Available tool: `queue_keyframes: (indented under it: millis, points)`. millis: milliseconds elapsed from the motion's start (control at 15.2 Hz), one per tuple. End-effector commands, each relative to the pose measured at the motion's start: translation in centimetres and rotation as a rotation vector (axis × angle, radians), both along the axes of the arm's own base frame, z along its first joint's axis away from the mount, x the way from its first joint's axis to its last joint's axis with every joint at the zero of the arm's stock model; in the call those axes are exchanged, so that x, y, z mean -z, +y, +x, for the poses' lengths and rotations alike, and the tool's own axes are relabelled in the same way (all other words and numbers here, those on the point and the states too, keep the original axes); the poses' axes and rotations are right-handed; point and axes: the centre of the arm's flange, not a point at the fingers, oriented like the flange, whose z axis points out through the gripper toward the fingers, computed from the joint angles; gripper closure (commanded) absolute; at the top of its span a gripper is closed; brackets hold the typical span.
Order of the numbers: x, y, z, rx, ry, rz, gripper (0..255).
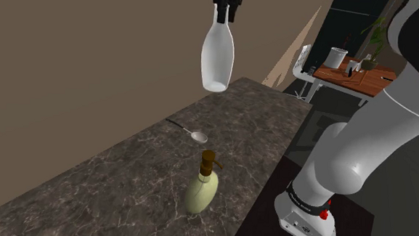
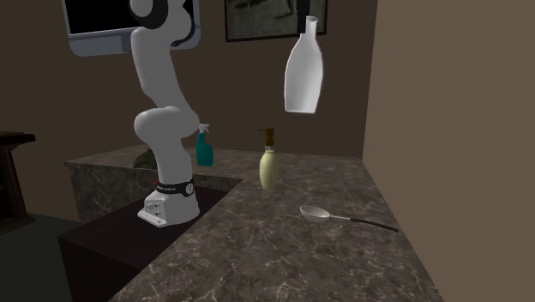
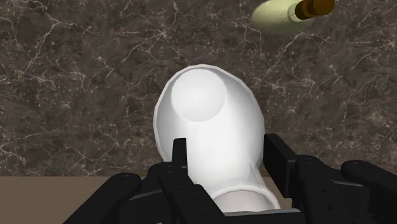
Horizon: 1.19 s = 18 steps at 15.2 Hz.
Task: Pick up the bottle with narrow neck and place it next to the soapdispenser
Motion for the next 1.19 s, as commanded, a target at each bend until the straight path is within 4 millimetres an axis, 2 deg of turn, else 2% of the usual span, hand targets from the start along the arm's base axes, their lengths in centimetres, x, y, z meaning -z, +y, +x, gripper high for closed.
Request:
queue_keyframes:
  millis: [0, 528, 1122]
  points:
    - [0.2, 2.4, -1.4, 0.002, 0.0, -0.001, 255]
    - [0.1, 12.1, -5.5, 0.002, 0.0, -0.001, 255]
    - [4.9, 12.1, -5.5, 0.002, 0.0, -0.001, 255]
